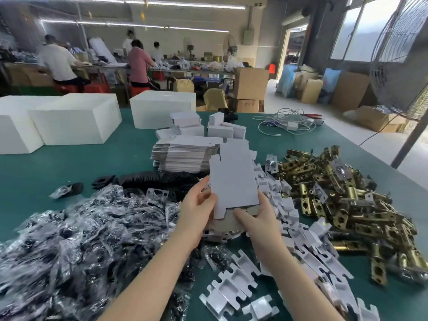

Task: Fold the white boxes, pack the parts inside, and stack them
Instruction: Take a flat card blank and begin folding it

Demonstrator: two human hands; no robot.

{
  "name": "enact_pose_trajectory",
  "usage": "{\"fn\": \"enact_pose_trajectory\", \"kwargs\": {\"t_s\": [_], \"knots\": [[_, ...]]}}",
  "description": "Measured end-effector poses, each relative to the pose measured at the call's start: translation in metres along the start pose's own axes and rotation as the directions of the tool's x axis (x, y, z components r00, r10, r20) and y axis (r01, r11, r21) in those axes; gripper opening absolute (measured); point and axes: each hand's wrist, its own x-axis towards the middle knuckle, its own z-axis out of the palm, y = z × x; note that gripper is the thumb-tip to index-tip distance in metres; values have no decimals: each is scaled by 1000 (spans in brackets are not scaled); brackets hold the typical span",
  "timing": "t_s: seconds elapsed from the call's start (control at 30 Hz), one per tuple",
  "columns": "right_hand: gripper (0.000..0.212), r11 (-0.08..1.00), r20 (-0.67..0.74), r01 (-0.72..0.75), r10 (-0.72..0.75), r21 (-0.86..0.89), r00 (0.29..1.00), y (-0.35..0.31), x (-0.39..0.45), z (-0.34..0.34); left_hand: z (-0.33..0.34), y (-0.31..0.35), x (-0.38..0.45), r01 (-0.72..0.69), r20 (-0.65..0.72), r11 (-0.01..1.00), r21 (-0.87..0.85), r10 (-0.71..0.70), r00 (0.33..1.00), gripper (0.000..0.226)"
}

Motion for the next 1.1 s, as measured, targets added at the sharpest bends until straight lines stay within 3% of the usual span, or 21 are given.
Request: {"fn": "enact_pose_trajectory", "kwargs": {"t_s": [0.1, 0.23, 0.37, 0.43, 0.5, 0.67, 0.87, 0.97, 1.1], "knots": [[53, 1000, -17, -3, 3, -2, 1000, 5, 0, 3, 0, -6, -2, -22, 55, 1000, 8, 21, 998, 60], [47, 1000, -40, 0, 1, 21, 999, 5, 0, 3, -1, -11, 0, -33, 66, 999, -25, 35, 997, 51], [32, 986, -183, 38, -68, -162, 981, 4, 1, 5, -4, -17, 1, -103, 125, 993, 49, 96, 987, 54], [25, 970, -229, 29, -86, -239, 970, 6, 5, 5, -2, -17, -2, -185, 186, 970, 160, 155, 970, 71], [21, 955, -209, 35, -101, -296, 973, 4, 8, 5, 3, -18, -5, -226, 177, 941, 252, 185, 967, 79], [18, 894, -70, 59, -100, -444, 992, -6, 22, 7, 13, -11, -3, -288, 64, 855, 431, 290, 955, 54], [30, 942, -155, 96, -153, -323, 976, -8, 31, 16, 5, 2, 4, -305, 148, 749, 588, 271, 951, 41], [25, 960, -144, 89, -131, -266, 981, -2, 29, 24, 2, 2, 4, -310, 125, 702, 641, 303, 945, 45], [20, 959, -140, 112, -152, -259, 978, -1, 23, 25, 2, -5, -4, -338, 80, 613, 714, 409, 909, 69]]}}
